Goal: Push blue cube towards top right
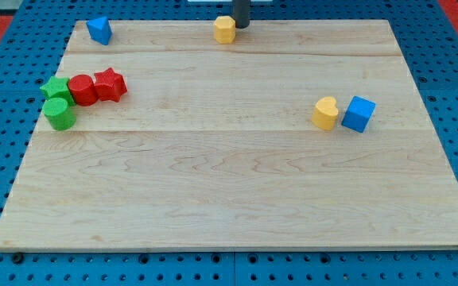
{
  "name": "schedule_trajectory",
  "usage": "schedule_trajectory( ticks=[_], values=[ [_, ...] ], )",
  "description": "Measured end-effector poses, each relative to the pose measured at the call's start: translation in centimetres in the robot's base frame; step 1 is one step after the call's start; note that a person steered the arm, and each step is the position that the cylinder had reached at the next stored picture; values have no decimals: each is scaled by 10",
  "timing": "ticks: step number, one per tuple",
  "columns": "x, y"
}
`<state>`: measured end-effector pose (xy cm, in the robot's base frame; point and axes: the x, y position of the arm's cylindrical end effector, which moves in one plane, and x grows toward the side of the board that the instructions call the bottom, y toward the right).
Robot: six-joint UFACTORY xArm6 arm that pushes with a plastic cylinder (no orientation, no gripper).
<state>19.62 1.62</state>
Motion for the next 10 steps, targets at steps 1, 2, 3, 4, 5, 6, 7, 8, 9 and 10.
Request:
schedule_trajectory(
  ticks=[1, 2, 3, 4, 5, 6, 7, 8, 9, 10],
  values=[
    [0, 7],
    [1, 7],
    [36, 22],
    [107, 24],
    [173, -56],
    [269, -16],
    [301, 102],
    [265, 142],
    [245, 173],
    [231, 174]
  ],
)
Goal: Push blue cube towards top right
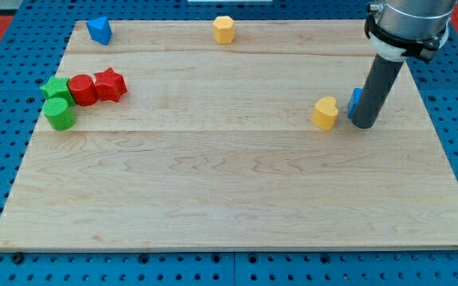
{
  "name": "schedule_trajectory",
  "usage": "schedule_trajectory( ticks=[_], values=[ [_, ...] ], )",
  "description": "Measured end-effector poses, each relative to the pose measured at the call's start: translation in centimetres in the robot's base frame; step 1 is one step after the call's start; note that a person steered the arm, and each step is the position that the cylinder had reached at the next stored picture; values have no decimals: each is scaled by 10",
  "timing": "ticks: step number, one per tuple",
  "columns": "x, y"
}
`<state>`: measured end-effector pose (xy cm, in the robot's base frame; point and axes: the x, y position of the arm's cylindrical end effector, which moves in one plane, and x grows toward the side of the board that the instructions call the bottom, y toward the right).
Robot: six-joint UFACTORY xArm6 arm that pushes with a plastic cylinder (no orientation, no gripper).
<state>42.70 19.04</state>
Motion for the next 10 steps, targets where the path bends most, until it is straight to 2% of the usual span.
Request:
schedule_trajectory(
  ticks=[1, 2, 3, 4, 5, 6, 7, 8, 9, 10],
  values=[
    [-47, -2],
    [-62, 23],
    [-62, 39],
    [-29, 61],
    [-32, 97],
    [-76, 96],
    [-112, 58],
    [-46, 69],
    [-62, 4],
    [-113, -30]
  ],
)
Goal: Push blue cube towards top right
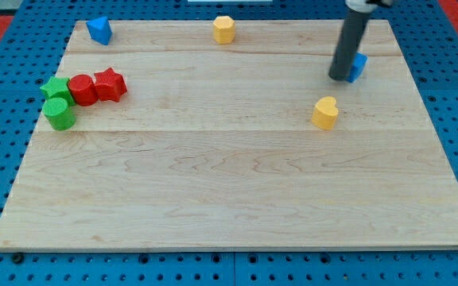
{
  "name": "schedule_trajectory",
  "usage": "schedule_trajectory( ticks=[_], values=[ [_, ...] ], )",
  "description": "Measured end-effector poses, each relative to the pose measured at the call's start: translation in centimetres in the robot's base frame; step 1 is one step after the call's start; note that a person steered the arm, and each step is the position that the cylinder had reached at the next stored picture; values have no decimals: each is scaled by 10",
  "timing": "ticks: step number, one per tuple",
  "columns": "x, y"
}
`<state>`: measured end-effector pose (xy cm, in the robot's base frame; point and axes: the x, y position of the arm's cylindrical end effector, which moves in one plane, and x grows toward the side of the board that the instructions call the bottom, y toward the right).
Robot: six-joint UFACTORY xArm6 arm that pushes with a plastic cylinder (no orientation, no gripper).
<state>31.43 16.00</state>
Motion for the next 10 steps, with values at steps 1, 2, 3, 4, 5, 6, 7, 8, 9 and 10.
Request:
schedule_trajectory(
  ticks=[1, 2, 3, 4, 5, 6, 7, 8, 9, 10],
  values=[
    [-21, -4],
    [44, -5],
    [64, 47],
    [7, 20],
    [-31, 5],
    [-51, -5],
    [-10, 15],
    [-28, 56],
    [-62, 8],
    [-36, 14]
  ],
)
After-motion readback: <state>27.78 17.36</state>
